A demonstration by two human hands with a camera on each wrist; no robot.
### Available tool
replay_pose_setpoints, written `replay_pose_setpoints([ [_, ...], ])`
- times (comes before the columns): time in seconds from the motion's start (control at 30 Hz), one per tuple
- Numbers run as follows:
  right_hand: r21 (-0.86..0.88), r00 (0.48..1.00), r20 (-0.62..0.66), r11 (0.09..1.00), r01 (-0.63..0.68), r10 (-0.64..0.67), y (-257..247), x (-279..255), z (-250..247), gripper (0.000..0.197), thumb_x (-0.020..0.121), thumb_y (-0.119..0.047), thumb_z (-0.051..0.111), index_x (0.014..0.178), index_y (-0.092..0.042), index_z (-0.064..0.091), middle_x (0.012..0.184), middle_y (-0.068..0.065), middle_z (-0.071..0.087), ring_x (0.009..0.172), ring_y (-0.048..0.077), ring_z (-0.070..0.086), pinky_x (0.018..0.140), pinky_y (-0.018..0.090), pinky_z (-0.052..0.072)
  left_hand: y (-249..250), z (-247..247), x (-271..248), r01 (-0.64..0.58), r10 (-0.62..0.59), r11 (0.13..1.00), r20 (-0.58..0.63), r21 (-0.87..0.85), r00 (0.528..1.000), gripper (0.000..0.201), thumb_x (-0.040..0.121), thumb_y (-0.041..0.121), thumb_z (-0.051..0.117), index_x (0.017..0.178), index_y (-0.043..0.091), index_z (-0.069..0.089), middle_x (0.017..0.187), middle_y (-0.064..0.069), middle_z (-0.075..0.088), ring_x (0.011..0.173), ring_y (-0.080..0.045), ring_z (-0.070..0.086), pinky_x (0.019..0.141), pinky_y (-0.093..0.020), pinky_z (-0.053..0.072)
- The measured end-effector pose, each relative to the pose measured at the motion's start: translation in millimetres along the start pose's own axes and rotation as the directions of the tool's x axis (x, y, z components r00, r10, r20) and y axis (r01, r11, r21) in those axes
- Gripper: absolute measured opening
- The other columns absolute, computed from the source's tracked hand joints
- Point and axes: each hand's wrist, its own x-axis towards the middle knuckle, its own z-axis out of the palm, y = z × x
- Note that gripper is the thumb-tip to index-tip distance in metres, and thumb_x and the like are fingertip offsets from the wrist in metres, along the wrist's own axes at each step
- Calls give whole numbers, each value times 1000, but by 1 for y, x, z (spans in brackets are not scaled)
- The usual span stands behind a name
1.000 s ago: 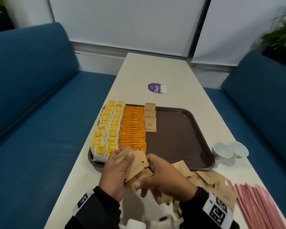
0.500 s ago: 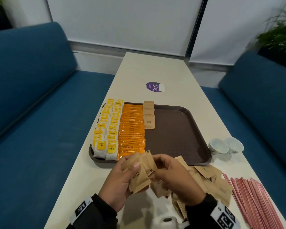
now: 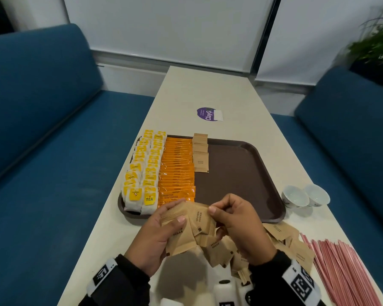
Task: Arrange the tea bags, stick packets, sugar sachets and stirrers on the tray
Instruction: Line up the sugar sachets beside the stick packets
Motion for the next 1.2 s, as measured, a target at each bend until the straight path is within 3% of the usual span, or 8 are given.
replay_pose_setpoints([
  [0.17, 78, 998, 1, 995, -58, 58, 0, 1, -7, 17, 91, -3, 57, 78, -8, 46, 84, 20, 63, 61, 20, 61, 41, 24, 46, -2, -2, 7, -45, 45, 999, -46, 15, 998, 38, 83, 0, 58, 111, 24, 63, 100, -3, 72, 80, -23, 70, 51, -30, 56],
  [0.3, -146, 997, 69, 989, -35, 45, -6, 1, -16, 19, 79, 4, 68, 83, -8, 54, 78, 12, 63, 54, 6, 59, 44, 12, 40, -2, -5, 12, -80, 85, 994, -64, 69, 994, 39, 83, -3, 59, 112, 22, 63, 97, -2, 71, 84, -24, 70, 56, -30, 57],
  [0.4, -392, 957, 262, 920, -14, 126, -18, 4, -19, 29, 77, 1, 72, 98, -12, 58, 80, 8, 67, 58, 2, 62, 51, 10, 43, -1, -5, 14, -96, 103, 990, -61, 106, 993, 38, 84, -5, 58, 112, 20, 62, 89, 5, 73, 81, -19, 71, 59, -29, 58],
  [0.5, -546, 915, 361, 836, 49, 182, -31, 15, -19, 13, 82, -8, 70, 86, -17, 61, 72, -2, 66, 56, 3, 59, 49, 14, 43, -2, -6, 16, -101, 112, 988, -91, 116, 990, 39, 84, -4, 59, 109, 25, 62, 91, 5, 74, 86, -20, 70, 67, -32, 58],
  [0.57, -564, 930, 327, 824, 48, 170, -40, 33, -23, 6, 88, -14, 64, 82, -16, 63, 66, -2, 63, 50, 4, 54, 45, 16, 39, -3, -7, 18, -106, 120, 988, -137, 110, 983, 41, 83, -1, 61, 112, 28, 61, 103, 2, 71, 93, -22, 68, 78, -37, 56],
  [0.77, -550, 994, 63, 834, -39, 88, -57, 123, -31, 14, 94, -19, 56, 83, -14, 61, 65, 1, 60, 46, 4, 50, 45, 14, 40, -7, -13, 23, -68, 78, 996, -195, 57, 978, 41, 82, 3, 63, 114, 28, 58, 117, -6, 64, 103, -27, 64, 77, -38, 54],
  [1.03, -641, 926, -9, 709, -295, 377, -32, 203, -20, 21, 96, -22, 53, 105, -5, 60, 70, 5, 58, 56, 13, 46, 50, 22, 36, -7, -17, 22, -38, 57, 995, -224, 88, 973, 37, 81, 4, 65, 112, 25, 59, 111, -9, 68, 96, -27, 67, 75, -39, 54],
  [1.2, -674, 906, -23, 663, -326, 422, -28, 214, -9, 27, 97, -24, 52, 114, -4, 56, 71, 5, 59, 60, 13, 46, 53, 21, 37, -5, -14, 17, 13, 6, 997, -237, 78, 971, 33, 84, 5, 62, 109, 27, 58, 103, -6, 69, 87, -28, 67, 45, -23, 48],
])
